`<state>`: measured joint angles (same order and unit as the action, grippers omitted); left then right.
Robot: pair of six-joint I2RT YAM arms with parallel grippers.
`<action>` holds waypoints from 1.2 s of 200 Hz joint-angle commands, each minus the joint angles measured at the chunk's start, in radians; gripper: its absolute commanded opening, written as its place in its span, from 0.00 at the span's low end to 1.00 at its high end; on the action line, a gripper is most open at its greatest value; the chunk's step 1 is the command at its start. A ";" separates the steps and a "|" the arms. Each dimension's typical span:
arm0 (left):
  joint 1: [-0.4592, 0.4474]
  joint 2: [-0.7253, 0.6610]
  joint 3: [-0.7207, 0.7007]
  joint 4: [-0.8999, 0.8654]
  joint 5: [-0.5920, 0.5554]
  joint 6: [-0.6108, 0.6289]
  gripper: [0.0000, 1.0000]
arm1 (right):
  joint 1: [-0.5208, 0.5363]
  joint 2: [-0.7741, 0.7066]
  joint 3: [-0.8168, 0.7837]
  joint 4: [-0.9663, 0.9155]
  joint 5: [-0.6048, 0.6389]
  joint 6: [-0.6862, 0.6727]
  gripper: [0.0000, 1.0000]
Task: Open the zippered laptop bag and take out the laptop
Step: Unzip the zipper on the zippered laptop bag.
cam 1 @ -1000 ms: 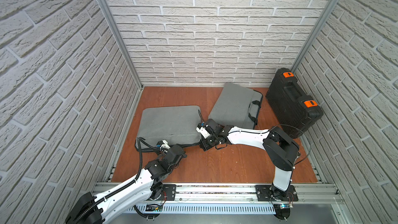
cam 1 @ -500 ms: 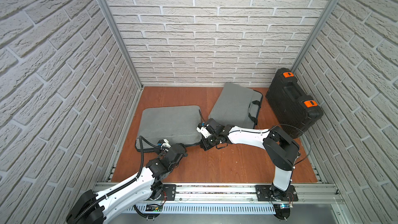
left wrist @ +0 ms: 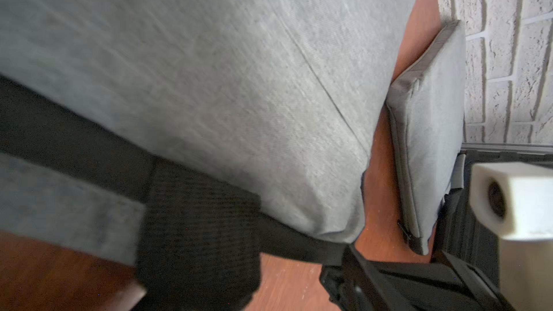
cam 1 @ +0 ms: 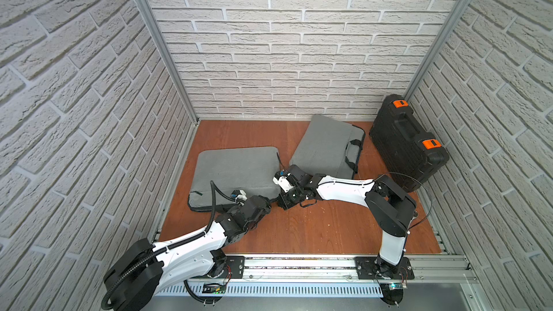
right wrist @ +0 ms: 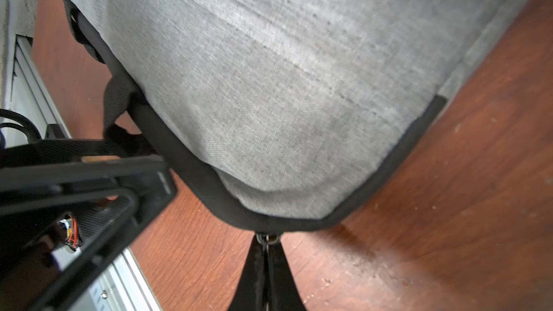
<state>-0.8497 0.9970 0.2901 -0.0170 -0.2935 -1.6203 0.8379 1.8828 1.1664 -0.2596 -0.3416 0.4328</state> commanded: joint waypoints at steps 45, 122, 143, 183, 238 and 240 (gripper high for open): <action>-0.004 0.062 -0.066 0.264 -0.067 -0.016 0.72 | 0.042 -0.025 -0.014 0.061 -0.048 0.031 0.06; 0.012 0.055 -0.096 0.270 -0.111 -0.033 0.27 | 0.055 -0.044 -0.018 0.050 -0.051 0.033 0.06; 0.018 0.058 -0.102 0.270 -0.113 -0.042 0.14 | 0.053 -0.044 -0.016 0.013 -0.023 0.016 0.06; 0.031 0.048 -0.115 0.257 -0.112 -0.056 0.00 | 0.046 -0.062 -0.025 -0.034 0.023 -0.007 0.06; 0.043 -0.046 -0.134 0.146 -0.132 -0.076 0.00 | 0.004 -0.089 -0.028 -0.088 0.087 -0.037 0.06; 0.042 -0.052 -0.134 0.139 -0.133 -0.076 0.00 | 0.002 -0.088 -0.028 -0.090 0.088 -0.038 0.06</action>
<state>-0.8265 0.9951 0.1806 0.2211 -0.3595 -1.6978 0.8742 1.8565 1.1561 -0.2539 -0.3077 0.4217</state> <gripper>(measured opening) 0.079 0.065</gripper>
